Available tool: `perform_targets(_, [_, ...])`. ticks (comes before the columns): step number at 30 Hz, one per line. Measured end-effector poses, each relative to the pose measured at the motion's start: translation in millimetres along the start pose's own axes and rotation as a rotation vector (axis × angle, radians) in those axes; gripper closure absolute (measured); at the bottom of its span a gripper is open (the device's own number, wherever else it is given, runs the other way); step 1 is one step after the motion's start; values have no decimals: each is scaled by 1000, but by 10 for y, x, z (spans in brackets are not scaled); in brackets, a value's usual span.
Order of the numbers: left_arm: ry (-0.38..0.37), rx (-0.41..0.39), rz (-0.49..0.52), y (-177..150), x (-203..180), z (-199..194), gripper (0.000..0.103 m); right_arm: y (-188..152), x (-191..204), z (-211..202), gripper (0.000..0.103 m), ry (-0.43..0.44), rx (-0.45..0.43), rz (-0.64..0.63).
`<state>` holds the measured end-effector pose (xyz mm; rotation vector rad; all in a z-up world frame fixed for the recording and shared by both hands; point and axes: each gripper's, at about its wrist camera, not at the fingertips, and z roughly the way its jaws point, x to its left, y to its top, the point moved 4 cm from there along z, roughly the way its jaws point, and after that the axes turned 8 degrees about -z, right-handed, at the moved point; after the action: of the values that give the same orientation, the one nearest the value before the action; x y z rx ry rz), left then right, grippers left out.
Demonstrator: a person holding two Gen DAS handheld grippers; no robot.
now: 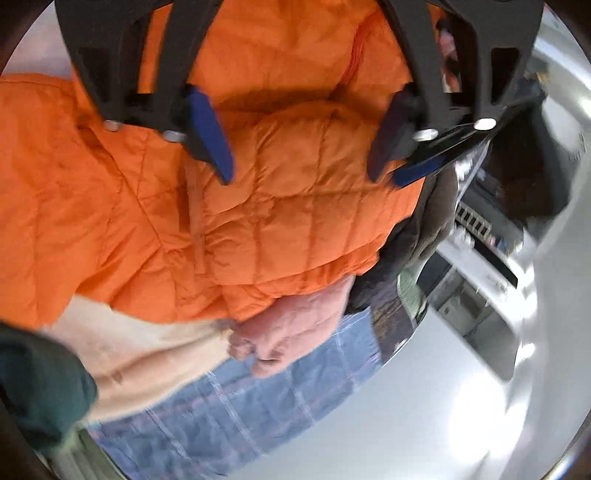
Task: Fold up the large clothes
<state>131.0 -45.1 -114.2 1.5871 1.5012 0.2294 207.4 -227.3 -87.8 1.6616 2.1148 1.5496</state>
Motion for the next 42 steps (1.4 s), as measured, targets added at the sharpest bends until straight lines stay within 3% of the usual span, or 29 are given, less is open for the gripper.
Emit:
perform_targets(2, [47,-45,-14,53,131,-170,24,45,-42,114,101,-53,36,-2])
perform_targets(4, [96,-83,-40,87,307,-331,24,82,-45,101,101,-107,26,-10])
perform_targets(7, [100,-103,-80,148,454,-434,27,127,15,-42,100,-137,-28,-71])
perform_targets(8, [96,-99,-90,164,483,-427,31,125,-20,-36,88,-161,-28,-75])
perform_targets(9, [91,-91,-90,163,488,-399,35,109,-59,-30,55,-183,-18,-69])
perform_targets(10, [88,-79,-87,162,479,-349,42,68,-146,-16,39,-222,1,-35])
perform_targets(11, [86,-52,-81,143,455,-248,44,46,-232,5,31,-232,5,0])
perform_targets(12, [84,-39,-77,125,441,-198,44,11,-322,40,31,-217,12,38])
perform_targets(13, [83,-23,-70,103,414,-119,44,-17,-381,103,32,-189,31,59])
perform_targets(14, [85,2,-56,68,377,-10,44,-37,-421,168,53,-165,47,72])
perform_targets(15, [93,17,-46,44,347,68,44,-54,-447,250,89,-139,69,77])
perform_targets(17, [106,37,-21,28,278,183,44,-45,-436,290,92,-148,86,62])
perform_targets(21, [102,27,37,140,96,252,44,166,-347,-85,93,-285,-71,-9])
perform_targets(22, [91,31,45,173,48,297,44,177,-382,-84,93,-302,-63,-9])
perform_targets(24, [80,53,58,158,10,430,43,75,-512,82,86,-319,50,-7])
perform_targets(26, [149,102,100,45,44,711,43,-144,-669,248,80,-306,149,25])
perform_targets(29, [238,125,163,-220,178,1043,42,-254,-678,27,73,-273,72,40])
perform_targets(30, [239,121,169,-253,190,1066,42,-278,-674,-106,64,-270,44,41])
perform_targets(31, [241,121,170,-261,191,1064,42,-307,-681,-251,61,-274,8,46])
perform_targets(34, [242,119,172,-277,193,1062,42,-435,-803,-804,60,-316,-103,75])
perform_targets(37, [236,117,172,-276,188,1065,41,-677,-1144,-1369,60,-416,-200,183])
perform_targets(42, [223,112,167,-281,184,1061,38,-1185,-1859,-2405,60,-565,-394,488])
